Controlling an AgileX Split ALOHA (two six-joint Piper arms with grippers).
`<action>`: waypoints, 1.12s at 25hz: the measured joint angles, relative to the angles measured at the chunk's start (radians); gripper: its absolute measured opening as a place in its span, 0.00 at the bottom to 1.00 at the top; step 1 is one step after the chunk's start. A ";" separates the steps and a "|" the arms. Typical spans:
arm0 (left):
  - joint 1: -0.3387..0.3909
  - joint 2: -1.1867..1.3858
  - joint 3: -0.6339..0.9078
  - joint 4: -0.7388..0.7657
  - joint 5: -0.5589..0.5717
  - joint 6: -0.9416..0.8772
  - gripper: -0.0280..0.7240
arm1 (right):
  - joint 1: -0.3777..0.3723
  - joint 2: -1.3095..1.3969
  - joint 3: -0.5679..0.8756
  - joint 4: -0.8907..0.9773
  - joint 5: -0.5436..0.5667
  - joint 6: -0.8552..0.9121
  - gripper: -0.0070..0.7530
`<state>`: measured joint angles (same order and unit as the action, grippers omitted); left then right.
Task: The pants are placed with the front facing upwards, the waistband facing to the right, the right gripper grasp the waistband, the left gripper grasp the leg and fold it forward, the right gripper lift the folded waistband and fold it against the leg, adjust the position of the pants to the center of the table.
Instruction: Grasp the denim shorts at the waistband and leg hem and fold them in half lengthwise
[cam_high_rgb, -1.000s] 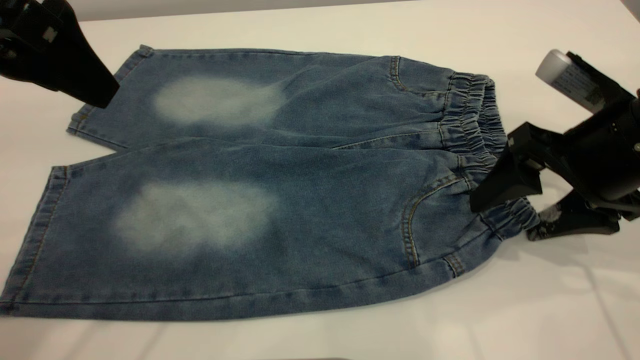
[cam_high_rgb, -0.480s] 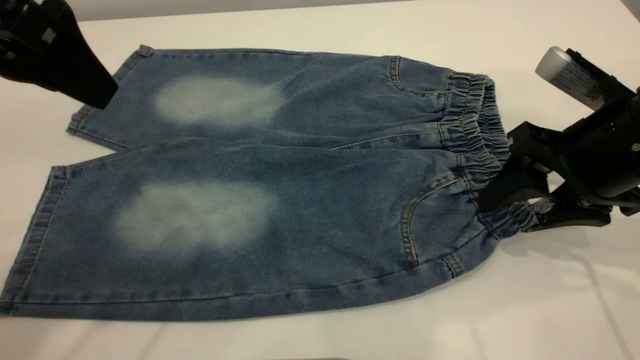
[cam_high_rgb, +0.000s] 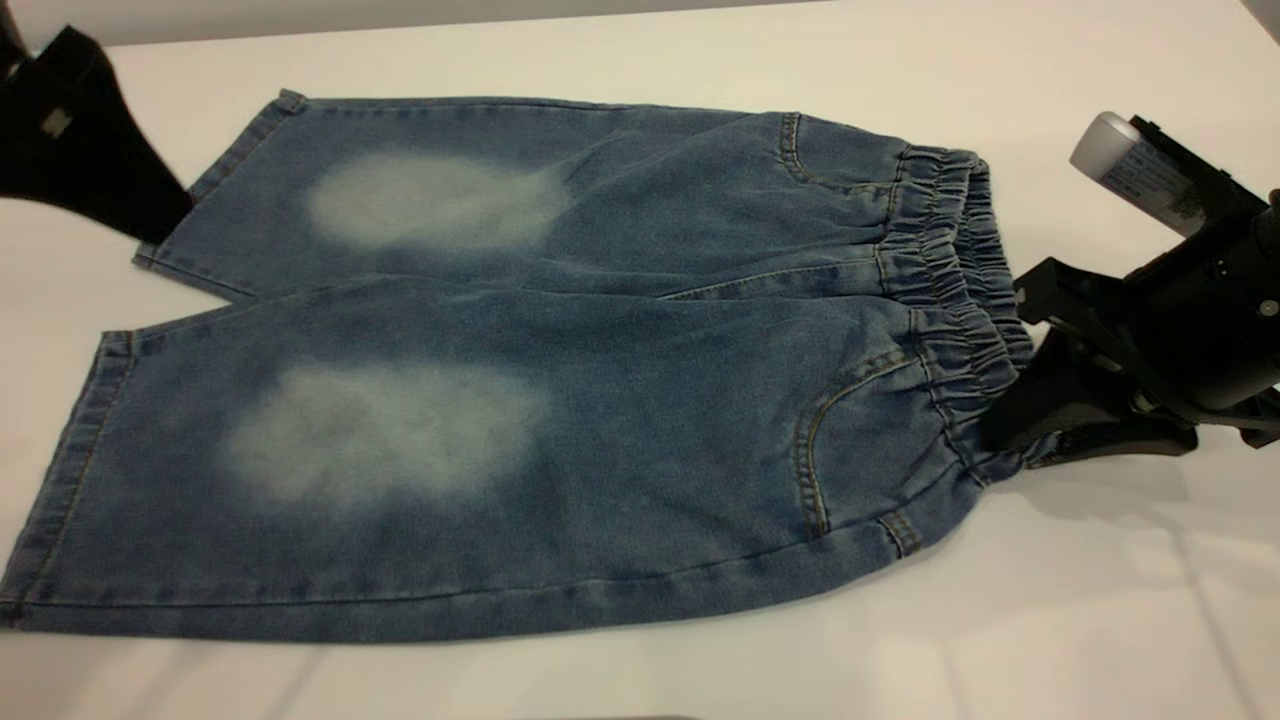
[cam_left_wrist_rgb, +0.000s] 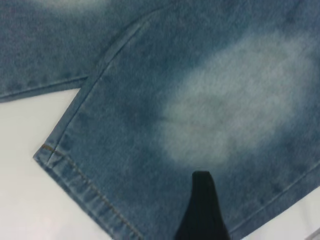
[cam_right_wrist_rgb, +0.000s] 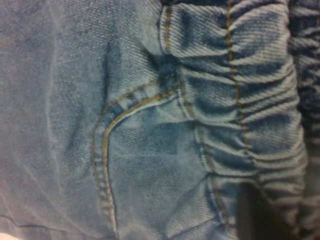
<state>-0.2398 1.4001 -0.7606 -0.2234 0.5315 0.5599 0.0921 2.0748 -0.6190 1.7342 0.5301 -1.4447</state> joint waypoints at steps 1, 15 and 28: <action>0.000 0.003 0.000 0.013 0.005 -0.009 0.72 | 0.000 0.000 0.000 0.000 0.004 -0.003 0.09; 0.000 0.231 0.145 0.471 0.000 -0.121 0.72 | 0.000 -0.047 -0.006 -0.015 0.083 -0.037 0.06; 0.000 0.462 0.212 0.665 -0.220 -0.124 0.72 | 0.000 -0.052 -0.006 -0.018 0.087 -0.048 0.06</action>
<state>-0.2398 1.8621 -0.5481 0.4412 0.3110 0.4360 0.0921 2.0228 -0.6250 1.7166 0.6176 -1.4923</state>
